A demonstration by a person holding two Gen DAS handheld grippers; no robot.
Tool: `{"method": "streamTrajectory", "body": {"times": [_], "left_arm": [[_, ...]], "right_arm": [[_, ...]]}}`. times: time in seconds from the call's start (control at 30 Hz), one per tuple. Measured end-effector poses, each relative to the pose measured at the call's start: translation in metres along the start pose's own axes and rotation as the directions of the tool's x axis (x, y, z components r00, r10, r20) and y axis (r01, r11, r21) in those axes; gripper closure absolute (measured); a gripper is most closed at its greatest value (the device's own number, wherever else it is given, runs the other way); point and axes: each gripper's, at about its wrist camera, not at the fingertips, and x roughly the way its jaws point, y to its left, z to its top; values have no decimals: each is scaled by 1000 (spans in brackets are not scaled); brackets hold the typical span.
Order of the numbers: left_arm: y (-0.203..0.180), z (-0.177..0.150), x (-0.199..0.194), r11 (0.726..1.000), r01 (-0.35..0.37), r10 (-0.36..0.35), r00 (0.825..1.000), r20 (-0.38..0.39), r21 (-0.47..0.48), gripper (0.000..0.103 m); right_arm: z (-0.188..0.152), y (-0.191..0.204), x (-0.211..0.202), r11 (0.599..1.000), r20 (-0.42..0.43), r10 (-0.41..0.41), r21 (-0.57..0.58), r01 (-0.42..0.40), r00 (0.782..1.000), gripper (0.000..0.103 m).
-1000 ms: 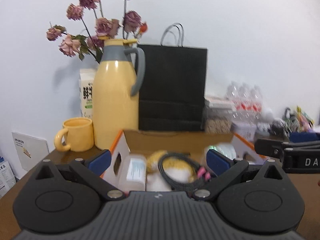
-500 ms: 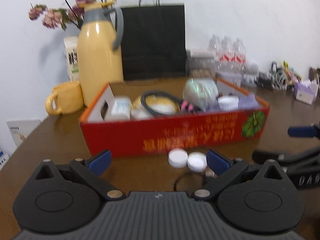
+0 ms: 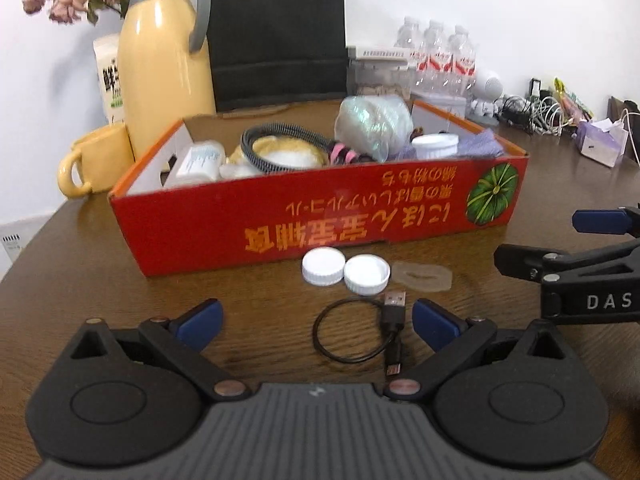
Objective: Organize objects
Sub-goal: 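Withdraw both grippers from the box toward the loose items, then grasp the black USB cable by its plug with the left gripper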
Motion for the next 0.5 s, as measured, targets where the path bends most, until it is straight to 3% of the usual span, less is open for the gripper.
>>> {"method": "streamTrajectory", "body": {"times": [0.1, 0.2, 0.27, 0.3, 0.37, 0.5], "left_arm": [[-6, 1, -5, 1000, 24, -25, 999, 27, 19, 10], [-16, 0, -3, 998, 49, -50, 999, 14, 49, 32], [-21, -1, 0, 995, 74, -74, 997, -11, 62, 61], [-23, -1, 2, 994, 86, -84, 996, -26, 64, 66], [-26, -1, 2, 993, 101, -99, 995, -26, 68, 88], [-27, -2, 1, 992, 105, -104, 994, -20, 72, 89]], "right_arm": [[1, -1, -1, 1000, 8, -7, 5, 7, 1000, 1], [2, -3, -1, 1000, 11, -14, 14, 14, 1000, 1], [2, -3, -2, 1000, 17, -14, 16, 13, 1000, 1], [2, -3, -3, 1000, 19, -13, 15, 12, 1000, 1], [2, -2, -3, 1000, 21, -10, 12, 9, 1000, 1], [2, -2, -4, 1000, 25, -2, 8, 2, 1000, 1]]}}
